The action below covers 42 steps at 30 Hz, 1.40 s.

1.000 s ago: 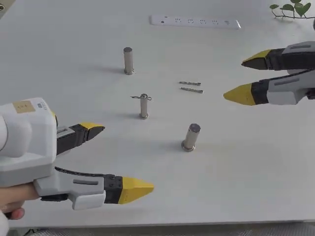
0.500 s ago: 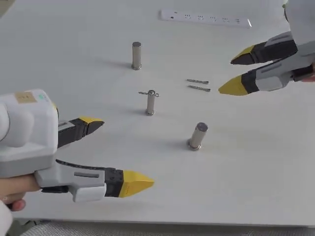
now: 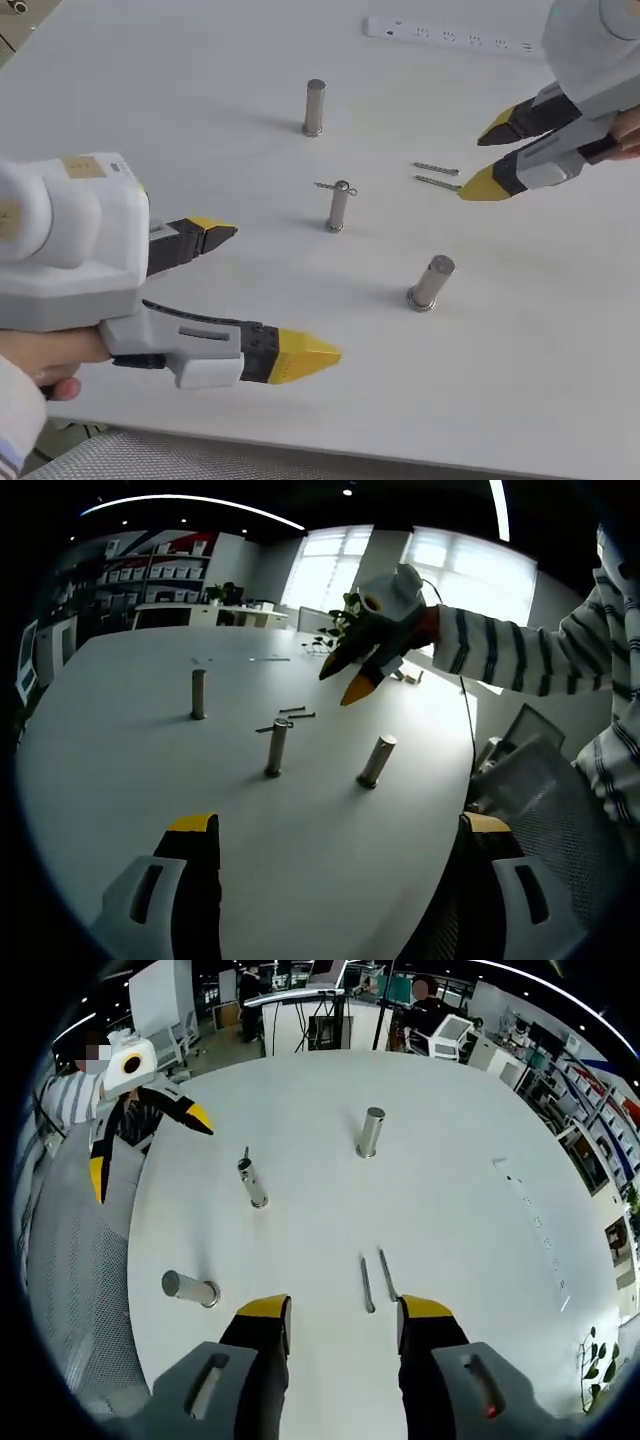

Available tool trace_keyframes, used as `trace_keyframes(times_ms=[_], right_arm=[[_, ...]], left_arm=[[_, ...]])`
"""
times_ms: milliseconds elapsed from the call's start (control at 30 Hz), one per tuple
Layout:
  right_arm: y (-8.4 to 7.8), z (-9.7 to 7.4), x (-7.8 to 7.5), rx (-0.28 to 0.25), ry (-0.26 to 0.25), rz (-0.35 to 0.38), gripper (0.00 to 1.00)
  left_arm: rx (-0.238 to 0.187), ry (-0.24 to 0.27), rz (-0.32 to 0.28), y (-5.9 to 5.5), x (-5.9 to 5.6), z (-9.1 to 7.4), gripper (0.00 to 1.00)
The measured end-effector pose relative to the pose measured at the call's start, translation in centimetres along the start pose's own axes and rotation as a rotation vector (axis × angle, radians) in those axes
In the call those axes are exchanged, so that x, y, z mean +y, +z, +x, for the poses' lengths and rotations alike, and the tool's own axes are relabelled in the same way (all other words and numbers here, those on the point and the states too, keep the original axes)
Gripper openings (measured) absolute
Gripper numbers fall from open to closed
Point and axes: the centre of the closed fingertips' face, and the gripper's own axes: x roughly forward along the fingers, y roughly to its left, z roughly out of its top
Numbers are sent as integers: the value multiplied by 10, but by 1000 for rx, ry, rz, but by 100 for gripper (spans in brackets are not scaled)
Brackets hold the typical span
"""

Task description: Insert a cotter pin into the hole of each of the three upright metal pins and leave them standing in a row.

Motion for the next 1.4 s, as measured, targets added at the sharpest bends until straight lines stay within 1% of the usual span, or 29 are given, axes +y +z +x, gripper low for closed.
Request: trace_keyframes(times_ms=[133,233,367,567,667,767,867,1000,1233,1400], right_arm=[[0,6,2,16,20,10,35],[-4,12,2,49,42,-4,33],[-7,19,1,82,65,-3,32],[-11,27,-2,120,80,-24,27],[-15,32,-5,149,86,-36,25],[-19,36,-6,170,93,-44,23],[-23,40,-8,188,100,-36,20],[-23,41,-10,192,100,-31,16],[-24,46,-12,202,107,-30,13],[-25,49,-17,207,101,-42,5]], left_arm=[[-11,3,14,2,-2,1,99],[-14,6,19,3,-2,2,99],[-15,1,16,3,-3,3,99],[-15,-10,8,3,-6,4,99],[-4,-18,9,1,-8,6,99],[-5,-22,7,1,-10,7,99],[-8,-22,3,1,-10,8,99],[-10,-21,-1,1,-9,7,98],[-12,-17,-9,2,-6,7,97],[-18,-15,-14,3,-5,6,97]])
